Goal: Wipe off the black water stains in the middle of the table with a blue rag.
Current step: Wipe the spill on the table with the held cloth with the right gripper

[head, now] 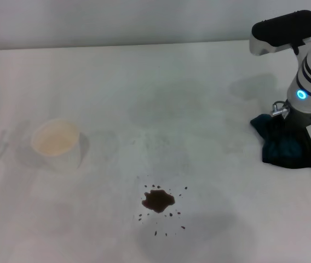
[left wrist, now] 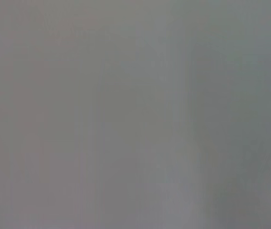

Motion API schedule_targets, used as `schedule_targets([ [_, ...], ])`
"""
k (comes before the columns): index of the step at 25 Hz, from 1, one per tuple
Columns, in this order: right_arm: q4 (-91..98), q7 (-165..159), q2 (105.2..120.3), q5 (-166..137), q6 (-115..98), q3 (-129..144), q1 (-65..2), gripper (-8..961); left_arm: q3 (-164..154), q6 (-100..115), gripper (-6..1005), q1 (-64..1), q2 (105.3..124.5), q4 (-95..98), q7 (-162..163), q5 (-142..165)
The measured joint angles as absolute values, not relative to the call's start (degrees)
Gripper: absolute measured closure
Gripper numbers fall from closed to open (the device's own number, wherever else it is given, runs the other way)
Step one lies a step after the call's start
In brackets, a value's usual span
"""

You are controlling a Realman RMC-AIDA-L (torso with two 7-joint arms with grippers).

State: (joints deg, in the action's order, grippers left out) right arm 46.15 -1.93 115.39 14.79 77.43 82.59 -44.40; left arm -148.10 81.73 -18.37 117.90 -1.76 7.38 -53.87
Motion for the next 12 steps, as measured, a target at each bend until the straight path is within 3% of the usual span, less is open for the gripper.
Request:
schedule_targets([
  [8, 49.8, -1.7, 115.82, 18.4, 79.5, 85.1, -43.2, 867, -148.0, 81.7, 122, -18.4, 117.87, -1.8, 7.4, -54.1],
  [12, 54.0, -1.9, 116.03, 23.8, 80.0, 88.5, -42.3, 867, -148.2, 81.7, 122, -18.7, 117.8, -1.7, 7.4, -55.2],
])
